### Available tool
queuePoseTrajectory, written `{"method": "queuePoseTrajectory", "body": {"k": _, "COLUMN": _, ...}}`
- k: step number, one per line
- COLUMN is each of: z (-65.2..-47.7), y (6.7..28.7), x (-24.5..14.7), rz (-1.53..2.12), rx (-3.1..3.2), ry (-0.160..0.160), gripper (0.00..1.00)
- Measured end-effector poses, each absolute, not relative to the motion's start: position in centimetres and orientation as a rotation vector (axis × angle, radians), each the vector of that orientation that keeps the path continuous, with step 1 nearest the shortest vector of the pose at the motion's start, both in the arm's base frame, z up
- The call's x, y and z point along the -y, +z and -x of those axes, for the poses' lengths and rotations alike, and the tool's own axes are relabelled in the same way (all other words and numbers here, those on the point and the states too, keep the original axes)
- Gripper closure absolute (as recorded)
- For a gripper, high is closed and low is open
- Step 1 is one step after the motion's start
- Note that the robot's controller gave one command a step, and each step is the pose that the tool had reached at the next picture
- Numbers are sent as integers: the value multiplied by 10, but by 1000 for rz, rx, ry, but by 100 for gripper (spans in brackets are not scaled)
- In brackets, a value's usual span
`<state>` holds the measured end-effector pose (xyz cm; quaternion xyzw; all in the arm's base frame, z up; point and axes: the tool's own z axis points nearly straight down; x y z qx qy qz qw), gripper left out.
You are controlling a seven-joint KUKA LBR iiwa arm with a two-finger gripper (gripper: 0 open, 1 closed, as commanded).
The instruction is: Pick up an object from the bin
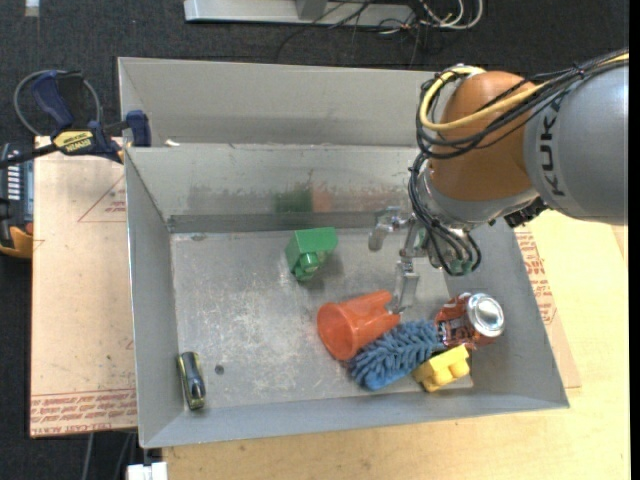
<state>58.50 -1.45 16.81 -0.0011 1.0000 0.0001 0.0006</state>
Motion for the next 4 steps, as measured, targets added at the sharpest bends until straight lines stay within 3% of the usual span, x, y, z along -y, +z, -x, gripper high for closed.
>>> {"method": "queuePoseTrajectory", "body": {"k": 1, "z": -585, "y": 168, "x": 15, "rz": 3, "rx": -3140, "ry": 0, "gripper": 0}}
{"method": "queuePoseTrajectory", "body": {"k": 2, "z": -525, "y": 107, "x": 6, "rz": 203, "rx": -3134, "ry": 2, "gripper": 0}}
{"method": "queuePoseTrajectory", "body": {"k": 3, "z": -545, "y": 86, "x": -12, "rz": 310, "rx": -3116, "ry": 0, "gripper": 100}}
{"method": "queuePoseTrajectory", "body": {"k": 4, "z": -545, "y": 86, "x": -12, "rz": 310, "rx": -3116, "ry": 0, "gripper": 100}}
